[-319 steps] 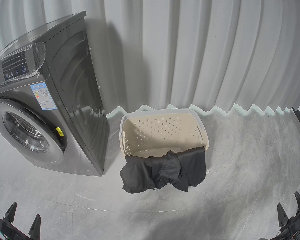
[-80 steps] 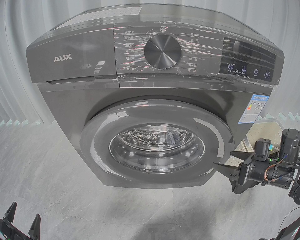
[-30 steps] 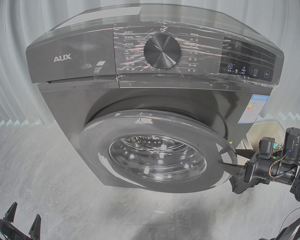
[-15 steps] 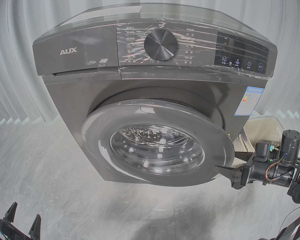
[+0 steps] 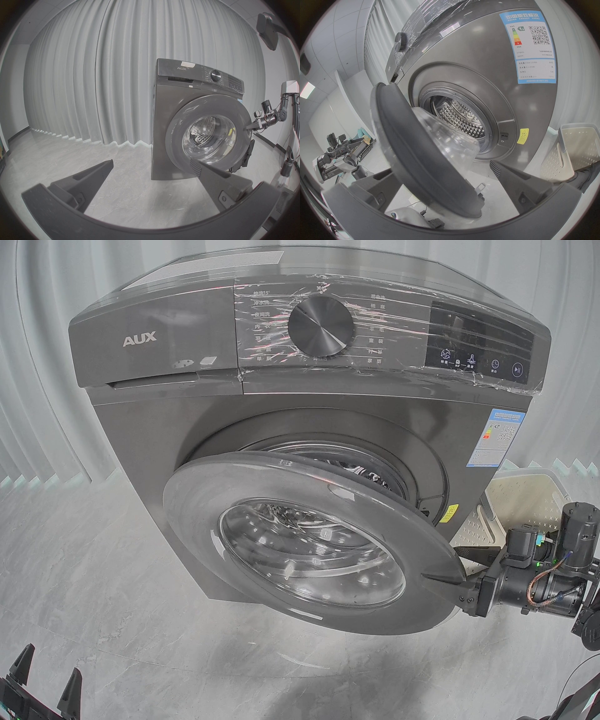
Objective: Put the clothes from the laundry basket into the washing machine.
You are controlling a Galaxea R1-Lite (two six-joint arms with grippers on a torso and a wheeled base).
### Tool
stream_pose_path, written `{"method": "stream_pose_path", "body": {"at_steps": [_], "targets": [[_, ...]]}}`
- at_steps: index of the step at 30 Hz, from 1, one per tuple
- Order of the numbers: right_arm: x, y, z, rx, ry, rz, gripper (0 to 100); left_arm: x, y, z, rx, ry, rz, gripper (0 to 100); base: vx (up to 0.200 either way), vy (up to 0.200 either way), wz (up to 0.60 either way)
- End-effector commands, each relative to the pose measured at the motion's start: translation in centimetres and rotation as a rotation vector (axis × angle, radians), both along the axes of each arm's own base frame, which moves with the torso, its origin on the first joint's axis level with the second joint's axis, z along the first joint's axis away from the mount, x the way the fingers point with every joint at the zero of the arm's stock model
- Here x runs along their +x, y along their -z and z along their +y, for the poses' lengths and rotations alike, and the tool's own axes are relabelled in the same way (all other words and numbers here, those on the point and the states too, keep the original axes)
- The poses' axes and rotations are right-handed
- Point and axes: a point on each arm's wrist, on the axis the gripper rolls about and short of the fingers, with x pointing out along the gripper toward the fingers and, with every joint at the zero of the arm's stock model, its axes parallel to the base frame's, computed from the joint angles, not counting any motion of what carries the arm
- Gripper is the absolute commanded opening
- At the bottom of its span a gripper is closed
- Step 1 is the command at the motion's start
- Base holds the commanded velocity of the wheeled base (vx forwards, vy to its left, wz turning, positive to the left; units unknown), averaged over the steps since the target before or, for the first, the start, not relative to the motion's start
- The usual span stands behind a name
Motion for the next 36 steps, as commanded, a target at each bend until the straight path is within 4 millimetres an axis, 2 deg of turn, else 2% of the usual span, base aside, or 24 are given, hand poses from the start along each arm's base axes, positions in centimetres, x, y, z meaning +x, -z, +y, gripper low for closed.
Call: {"method": "stream_pose_path", "body": {"at_steps": [1, 3, 11, 15, 21, 25, 29, 36], "targets": [[1.3, 0.3, 0.7, -0.011, 0.008, 0.010, 100, 0.0, 0.4, 0.0, 0.001, 0.001, -0.003, 100, -0.200, 0.000, 0.00], [1.3, 0.5, 1.2, -0.015, -0.008, 0.021, 100, 0.0, 0.4, 0.0, 0.001, 0.001, -0.003, 100, -0.200, 0.000, 0.00], [0.4, 0.9, 2.0, -0.022, -0.037, 0.037, 100, 0.0, 0.4, 0.0, 0.001, 0.001, -0.003, 100, 0.000, 0.000, 0.00], [-0.9, 1.3, 2.0, -0.019, -0.063, 0.063, 100, 0.0, 0.4, 0.0, 0.001, 0.001, -0.003, 100, 0.000, 0.000, 0.00], [-0.2, 0.5, 2.1, -0.002, -0.048, 0.030, 100, 0.0, 0.4, 0.0, 0.001, 0.001, -0.003, 100, 0.000, 0.000, 0.00], [0.4, 0.2, 2.2, 0.012, -0.037, 0.001, 100, 0.0, 0.4, 0.0, 0.002, 0.001, -0.003, 100, -0.200, 0.000, 0.00], [0.9, 1.0, 2.6, -0.008, -0.002, 0.012, 100, 0.0, 0.4, 0.0, 0.001, 0.001, -0.003, 100, -0.100, 0.000, 0.00], [0.2, 1.7, 3.1, -0.015, -0.030, 0.025, 100, 0.0, 0.4, 0.0, 0.001, 0.001, -0.003, 100, 0.000, 0.000, 0.00]]}}
